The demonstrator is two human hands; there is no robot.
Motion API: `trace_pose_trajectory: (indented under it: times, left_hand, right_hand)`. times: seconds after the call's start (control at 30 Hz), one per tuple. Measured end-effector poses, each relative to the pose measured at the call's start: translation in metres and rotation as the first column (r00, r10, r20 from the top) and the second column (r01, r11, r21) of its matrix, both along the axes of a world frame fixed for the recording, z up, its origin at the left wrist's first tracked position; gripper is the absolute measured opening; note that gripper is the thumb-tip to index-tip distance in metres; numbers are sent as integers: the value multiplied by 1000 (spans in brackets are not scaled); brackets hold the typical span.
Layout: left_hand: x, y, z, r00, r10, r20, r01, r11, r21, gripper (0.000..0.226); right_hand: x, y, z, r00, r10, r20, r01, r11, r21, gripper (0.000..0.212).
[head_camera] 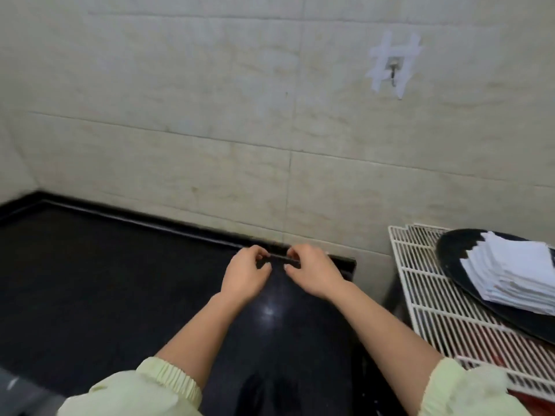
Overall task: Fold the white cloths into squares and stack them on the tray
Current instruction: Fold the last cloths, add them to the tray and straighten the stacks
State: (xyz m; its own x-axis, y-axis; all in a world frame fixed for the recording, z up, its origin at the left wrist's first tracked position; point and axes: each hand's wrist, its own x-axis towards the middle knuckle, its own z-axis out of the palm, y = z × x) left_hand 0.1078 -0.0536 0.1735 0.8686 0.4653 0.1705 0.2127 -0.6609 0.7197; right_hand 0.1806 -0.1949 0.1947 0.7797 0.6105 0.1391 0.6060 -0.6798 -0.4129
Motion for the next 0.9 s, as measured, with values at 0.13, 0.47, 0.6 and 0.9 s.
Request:
trace_pose_trajectory:
  times: [0.13,0.47,0.6,0.9]
  left_hand:
    - [-78,95,-28,989,122,-84,-118,992,51,22]
    - [-265,273,-54,871,478,-110,-463,875,138,23]
    - [-336,330,-56,773,630,-80,-617,775,136,24]
    - [-484,443,-71,510,844,-167,-839,531,121,33]
  right_hand:
    - [-62,98,-22,991,131,-12,-132,990,-55,32]
    - [-200,308,-55,905,424,-41,-426,895,-129,39]
    - [-259,388,-57,816,577,-26,-574,804,-157,41]
    - [-390,554,-64,562,826,-43,-811,539,-227,43]
